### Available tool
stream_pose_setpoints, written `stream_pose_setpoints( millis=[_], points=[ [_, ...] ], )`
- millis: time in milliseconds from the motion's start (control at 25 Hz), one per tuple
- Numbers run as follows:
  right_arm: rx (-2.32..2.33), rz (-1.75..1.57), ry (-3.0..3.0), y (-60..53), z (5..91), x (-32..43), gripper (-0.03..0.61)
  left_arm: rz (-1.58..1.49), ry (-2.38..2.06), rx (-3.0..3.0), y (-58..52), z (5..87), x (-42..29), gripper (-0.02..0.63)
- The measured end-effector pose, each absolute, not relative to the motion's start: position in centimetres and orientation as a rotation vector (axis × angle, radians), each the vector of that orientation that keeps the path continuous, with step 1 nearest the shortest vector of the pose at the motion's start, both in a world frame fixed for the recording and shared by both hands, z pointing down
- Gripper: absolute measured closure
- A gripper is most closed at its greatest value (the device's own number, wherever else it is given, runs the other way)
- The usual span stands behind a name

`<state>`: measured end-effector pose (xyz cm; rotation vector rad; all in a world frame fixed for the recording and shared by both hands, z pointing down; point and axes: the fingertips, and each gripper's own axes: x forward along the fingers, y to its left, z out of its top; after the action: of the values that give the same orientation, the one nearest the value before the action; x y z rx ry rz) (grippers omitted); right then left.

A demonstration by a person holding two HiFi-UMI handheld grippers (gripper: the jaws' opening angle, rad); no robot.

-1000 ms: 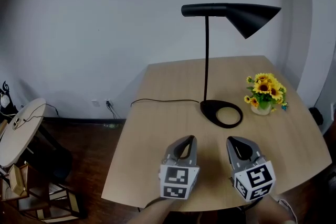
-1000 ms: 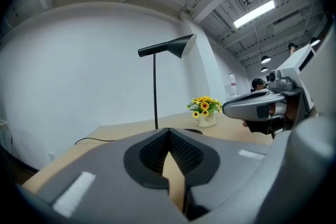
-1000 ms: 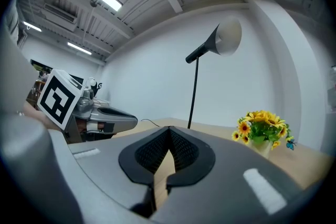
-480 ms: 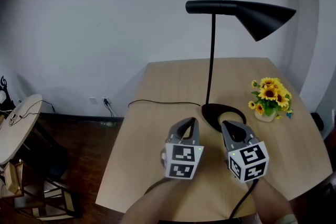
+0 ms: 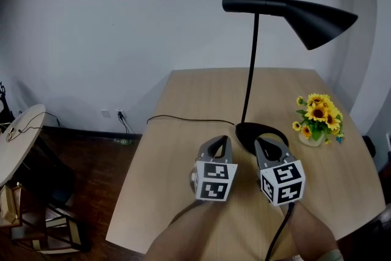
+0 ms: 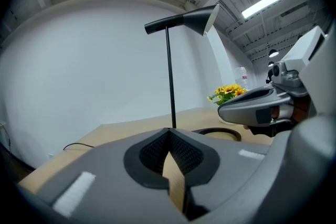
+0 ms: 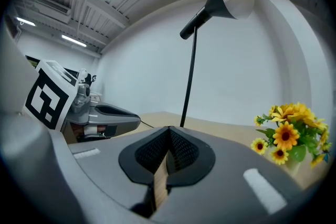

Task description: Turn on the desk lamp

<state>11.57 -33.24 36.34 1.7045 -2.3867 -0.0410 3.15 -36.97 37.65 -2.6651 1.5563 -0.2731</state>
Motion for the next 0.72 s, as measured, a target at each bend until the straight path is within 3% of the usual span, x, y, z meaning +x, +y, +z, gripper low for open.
stream_pose_setpoints(
  millis=[720],
  points=[
    [1.730,0.058,-2.308,-37.9,39.6,12.9,0.580,-0.288,1.594,-2.771,-40.8,39.5,3.9,0.618]
  ],
)
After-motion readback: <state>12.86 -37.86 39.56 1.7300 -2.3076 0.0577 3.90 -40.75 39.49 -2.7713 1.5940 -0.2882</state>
